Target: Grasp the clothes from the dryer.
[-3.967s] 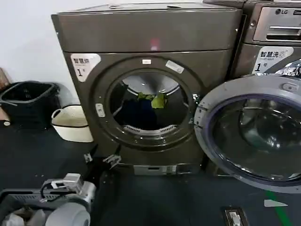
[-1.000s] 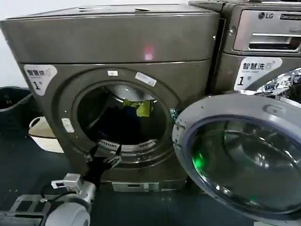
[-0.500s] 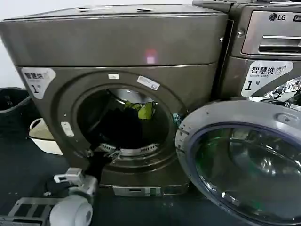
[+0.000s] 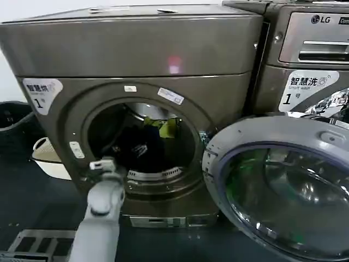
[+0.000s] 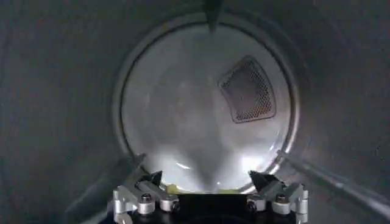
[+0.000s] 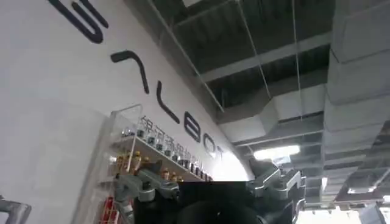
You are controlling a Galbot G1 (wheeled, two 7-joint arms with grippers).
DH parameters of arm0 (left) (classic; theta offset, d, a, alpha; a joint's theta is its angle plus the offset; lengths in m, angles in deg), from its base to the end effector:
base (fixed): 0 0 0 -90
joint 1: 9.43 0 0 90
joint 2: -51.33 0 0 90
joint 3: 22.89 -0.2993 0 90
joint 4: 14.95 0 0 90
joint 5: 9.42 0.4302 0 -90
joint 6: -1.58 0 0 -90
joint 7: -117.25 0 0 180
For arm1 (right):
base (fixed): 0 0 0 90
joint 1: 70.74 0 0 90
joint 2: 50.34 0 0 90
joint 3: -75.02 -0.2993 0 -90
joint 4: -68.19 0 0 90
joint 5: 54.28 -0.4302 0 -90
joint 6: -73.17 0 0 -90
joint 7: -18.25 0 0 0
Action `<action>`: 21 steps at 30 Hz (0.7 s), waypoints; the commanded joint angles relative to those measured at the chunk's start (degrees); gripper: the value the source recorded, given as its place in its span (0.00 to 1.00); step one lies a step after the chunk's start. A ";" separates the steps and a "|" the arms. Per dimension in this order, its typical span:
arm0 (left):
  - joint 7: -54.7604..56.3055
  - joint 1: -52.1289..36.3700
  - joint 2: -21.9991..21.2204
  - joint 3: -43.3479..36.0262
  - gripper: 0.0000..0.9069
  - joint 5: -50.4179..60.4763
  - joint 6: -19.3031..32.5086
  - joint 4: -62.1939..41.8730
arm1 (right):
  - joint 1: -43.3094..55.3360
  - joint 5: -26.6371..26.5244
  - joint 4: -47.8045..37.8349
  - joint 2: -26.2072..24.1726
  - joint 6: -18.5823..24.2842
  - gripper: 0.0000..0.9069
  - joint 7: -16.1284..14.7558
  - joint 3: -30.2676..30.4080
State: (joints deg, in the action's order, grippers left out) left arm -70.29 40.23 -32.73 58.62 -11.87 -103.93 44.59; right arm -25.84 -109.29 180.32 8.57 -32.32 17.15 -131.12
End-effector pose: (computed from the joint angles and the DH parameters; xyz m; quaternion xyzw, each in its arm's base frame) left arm 0.6163 -0.0009 -0.1591 -0.0886 -0.9923 -0.0638 0.0579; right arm -0.0763 -0.3772 0.1718 0.5006 0.7967 -0.1906 0.2800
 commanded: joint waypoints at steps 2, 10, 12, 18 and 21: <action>-23.00 -18.68 2.92 -11.46 1.00 8.84 0.94 -25.95 | 0.43 -0.14 0.17 -0.15 -0.02 1.00 -0.01 0.42; -42.54 -27.37 3.10 -26.07 1.00 24.19 10.52 -38.72 | 0.82 -0.03 -0.27 -0.51 0.09 1.00 -0.08 0.71; -45.97 -29.12 2.73 -28.38 1.00 29.46 13.67 -41.44 | 0.97 0.00 -0.20 -0.60 0.11 1.00 -0.08 0.85; -52.57 -32.01 1.46 -35.72 1.00 43.94 16.15 -48.42 | 1.39 0.11 0.01 -0.49 0.20 1.00 -0.16 1.41; -54.00 -33.21 1.19 -38.23 1.00 48.23 16.55 -49.87 | 1.69 0.25 0.01 -0.33 0.26 1.00 -0.14 1.70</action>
State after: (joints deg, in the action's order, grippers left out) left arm -112.09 12.98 -31.34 31.24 18.48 -91.52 5.42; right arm -24.17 -109.06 180.31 8.22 -32.07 16.97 -129.53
